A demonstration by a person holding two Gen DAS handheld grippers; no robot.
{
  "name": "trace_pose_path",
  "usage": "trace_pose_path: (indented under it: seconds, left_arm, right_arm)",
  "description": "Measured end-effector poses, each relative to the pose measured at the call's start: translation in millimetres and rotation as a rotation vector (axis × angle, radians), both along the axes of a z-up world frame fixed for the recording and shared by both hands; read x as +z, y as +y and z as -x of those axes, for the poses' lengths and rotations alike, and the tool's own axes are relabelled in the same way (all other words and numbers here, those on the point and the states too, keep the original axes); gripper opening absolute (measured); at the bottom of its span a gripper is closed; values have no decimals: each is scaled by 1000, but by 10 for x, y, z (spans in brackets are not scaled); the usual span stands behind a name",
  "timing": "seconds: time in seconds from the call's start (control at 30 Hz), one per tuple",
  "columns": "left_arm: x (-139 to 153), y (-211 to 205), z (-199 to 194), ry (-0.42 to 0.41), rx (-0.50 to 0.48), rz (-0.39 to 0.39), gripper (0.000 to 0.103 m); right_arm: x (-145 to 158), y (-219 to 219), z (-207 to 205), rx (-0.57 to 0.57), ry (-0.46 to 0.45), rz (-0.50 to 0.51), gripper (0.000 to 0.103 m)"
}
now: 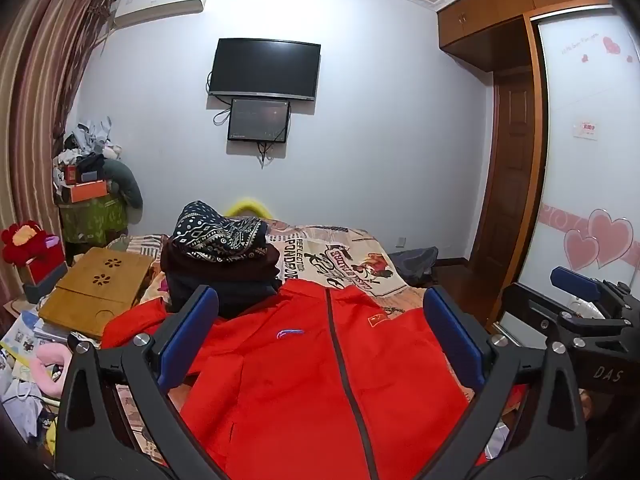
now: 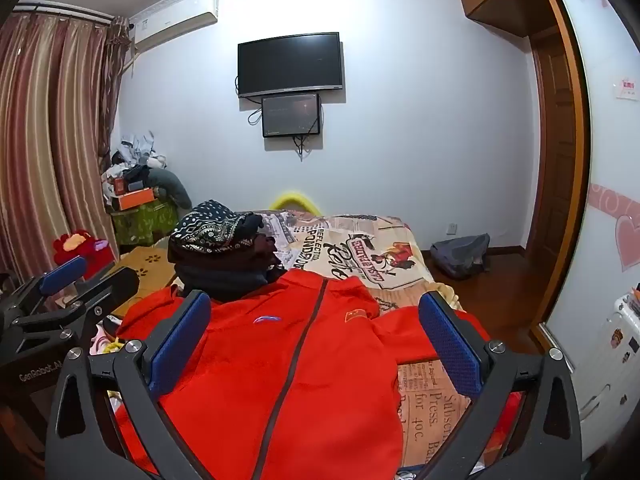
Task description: Fold large clothes
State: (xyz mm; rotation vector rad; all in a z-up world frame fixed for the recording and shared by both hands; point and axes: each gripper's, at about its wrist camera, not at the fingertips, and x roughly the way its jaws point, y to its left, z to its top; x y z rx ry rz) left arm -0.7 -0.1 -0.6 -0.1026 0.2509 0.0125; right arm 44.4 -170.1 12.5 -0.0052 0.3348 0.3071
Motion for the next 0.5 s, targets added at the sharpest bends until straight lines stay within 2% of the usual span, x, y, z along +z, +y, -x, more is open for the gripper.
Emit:
trace_pose_path:
  seconds: [0.5]
  left_arm:
    - [-95, 20, -80, 23, -3, 0, 103]
  right_arm:
    - [-29, -13, -37, -3, 8, 4, 103]
